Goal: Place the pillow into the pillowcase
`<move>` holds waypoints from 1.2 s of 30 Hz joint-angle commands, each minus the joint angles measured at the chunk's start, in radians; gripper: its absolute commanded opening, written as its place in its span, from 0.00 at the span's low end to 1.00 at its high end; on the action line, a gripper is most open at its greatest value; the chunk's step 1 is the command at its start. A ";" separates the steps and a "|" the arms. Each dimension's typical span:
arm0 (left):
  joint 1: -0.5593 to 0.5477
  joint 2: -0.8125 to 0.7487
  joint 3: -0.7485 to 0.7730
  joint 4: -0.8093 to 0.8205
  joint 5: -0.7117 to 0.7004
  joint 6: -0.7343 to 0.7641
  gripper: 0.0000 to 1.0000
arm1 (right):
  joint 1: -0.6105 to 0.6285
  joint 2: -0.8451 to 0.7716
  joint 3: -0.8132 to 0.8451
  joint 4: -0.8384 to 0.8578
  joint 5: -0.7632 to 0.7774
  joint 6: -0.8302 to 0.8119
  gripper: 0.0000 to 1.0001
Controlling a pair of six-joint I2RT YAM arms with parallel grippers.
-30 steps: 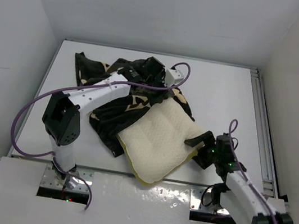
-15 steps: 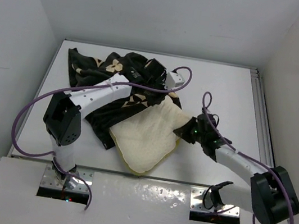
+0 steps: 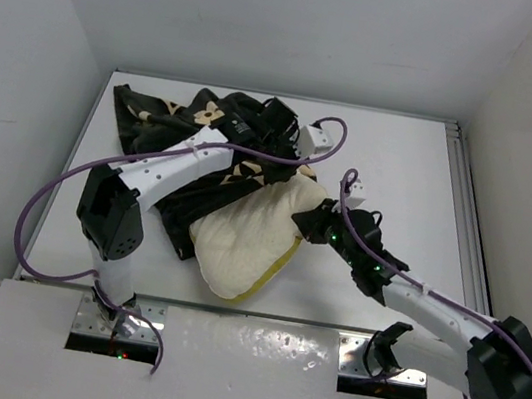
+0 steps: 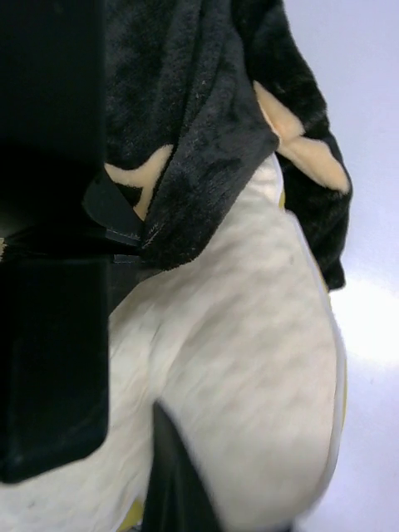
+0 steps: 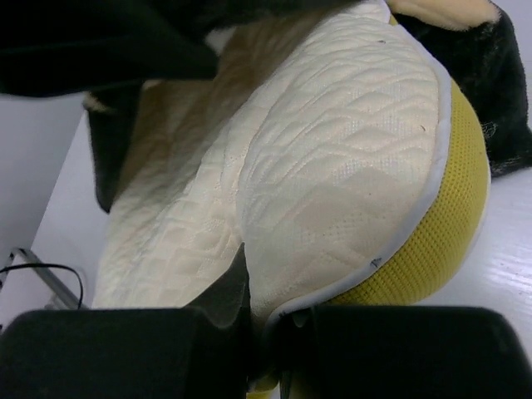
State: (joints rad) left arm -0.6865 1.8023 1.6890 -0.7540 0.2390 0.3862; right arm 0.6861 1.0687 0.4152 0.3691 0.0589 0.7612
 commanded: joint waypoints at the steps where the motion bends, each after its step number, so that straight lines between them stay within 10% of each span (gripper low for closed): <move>1: -0.103 -0.070 0.051 0.035 0.233 0.074 0.00 | -0.031 0.069 0.022 0.188 0.035 0.021 0.00; 7: -0.130 -0.110 0.124 -0.116 0.416 0.178 0.00 | -0.040 0.148 0.079 0.330 -0.040 -0.008 0.00; 21: 0.071 -0.100 0.024 0.166 -0.072 -0.032 0.00 | 0.197 -0.150 -0.069 0.233 -0.064 -0.296 0.00; 27: 0.033 -0.089 0.107 0.116 0.166 0.014 0.00 | 0.222 -0.128 -0.110 0.317 0.054 -0.352 0.00; 32: -0.137 -0.124 0.094 -0.142 0.310 0.269 0.05 | -0.006 -0.030 -0.172 0.392 0.133 -0.079 0.00; 34: -0.130 -0.136 0.011 -0.108 0.243 0.252 0.27 | -0.068 0.051 -0.095 0.254 0.020 -0.050 0.15; 35: -0.114 -0.141 -0.023 -0.081 0.217 0.234 0.51 | -0.116 0.069 -0.073 0.226 -0.035 -0.039 0.65; 36: -0.061 -0.147 -0.061 -0.032 0.168 0.206 0.64 | -0.134 0.076 -0.047 0.164 -0.107 -0.031 0.76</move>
State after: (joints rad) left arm -0.7895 1.7237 1.6897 -0.8589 0.3756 0.5900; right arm 0.6174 1.1156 0.2588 0.5686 0.0788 0.6552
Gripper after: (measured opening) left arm 0.531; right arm 0.601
